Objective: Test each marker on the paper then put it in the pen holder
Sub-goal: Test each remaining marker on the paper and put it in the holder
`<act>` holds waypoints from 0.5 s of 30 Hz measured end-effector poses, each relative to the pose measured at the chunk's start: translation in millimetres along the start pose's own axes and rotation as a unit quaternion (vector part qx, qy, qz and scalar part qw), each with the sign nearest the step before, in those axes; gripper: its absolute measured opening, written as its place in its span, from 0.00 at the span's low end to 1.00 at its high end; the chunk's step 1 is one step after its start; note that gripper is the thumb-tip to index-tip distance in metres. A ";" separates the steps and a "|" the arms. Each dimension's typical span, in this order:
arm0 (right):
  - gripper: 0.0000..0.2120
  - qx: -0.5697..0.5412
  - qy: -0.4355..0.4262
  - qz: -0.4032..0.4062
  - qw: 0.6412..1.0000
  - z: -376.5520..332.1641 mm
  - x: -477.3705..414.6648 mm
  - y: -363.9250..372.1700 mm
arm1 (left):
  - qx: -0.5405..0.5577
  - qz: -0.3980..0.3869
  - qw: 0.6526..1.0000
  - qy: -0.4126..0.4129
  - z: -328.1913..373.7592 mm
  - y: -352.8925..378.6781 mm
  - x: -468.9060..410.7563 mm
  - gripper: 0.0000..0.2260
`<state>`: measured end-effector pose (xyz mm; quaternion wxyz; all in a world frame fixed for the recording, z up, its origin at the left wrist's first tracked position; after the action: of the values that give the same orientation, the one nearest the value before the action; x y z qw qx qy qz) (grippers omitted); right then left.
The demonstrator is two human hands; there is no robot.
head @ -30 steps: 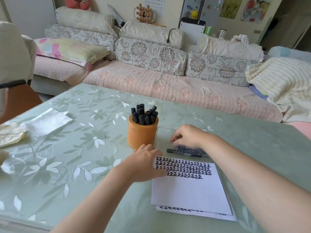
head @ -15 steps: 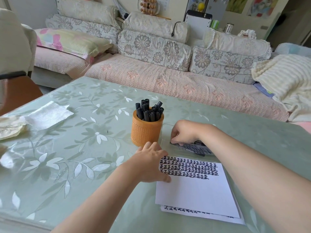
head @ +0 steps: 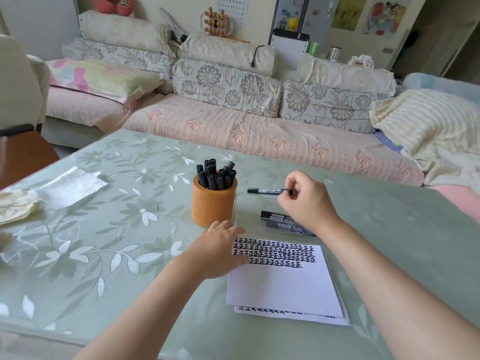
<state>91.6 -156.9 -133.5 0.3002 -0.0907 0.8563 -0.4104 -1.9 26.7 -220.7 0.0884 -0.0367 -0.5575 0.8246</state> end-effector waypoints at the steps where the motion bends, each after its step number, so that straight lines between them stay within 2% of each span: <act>1: 0.06 -0.015 0.013 0.015 1.000 2.5 6.6 -4.4 | 0.010 0.026 1.000 0.000 1.7 -2.9 1.7 0.28; 3: 0.06 -0.062 0.042 0.013 0.997 5.2 19.6 -12.3 | 0.028 0.095 0.995 0.006 5.5 -10.2 4.9 0.24; 8: 0.17 -0.208 0.121 -0.056 0.969 11.5 45.4 -14.2 | 0.063 0.255 0.965 0.016 13.9 -27.1 12.6 0.20; 12: 0.20 -0.286 0.145 -0.078 0.944 13.3 56.3 -10.1 | 0.045 0.230 0.971 0.053 30.3 -26.5 20.3 0.19; 15: 0.19 -0.312 0.154 -0.091 0.933 8.3 65.8 -12.3 | 0.071 0.208 0.975 0.045 43.0 -25.8 24.9 0.12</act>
<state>42.5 -196.6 -157.2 0.0830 -0.1931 0.9650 -0.1571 -30.5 1.4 -179.7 -0.0573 -0.1824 -0.4735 0.8598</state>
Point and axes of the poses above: each hand's wrist, its own x-axis away from the middle knuckle, its own y-axis out of the palm, z = x × y, the point moved 3 cm from there along -x, towards the middle knuckle, and after that the axes turned 8 degrees about -z, right-handed, at the moved point
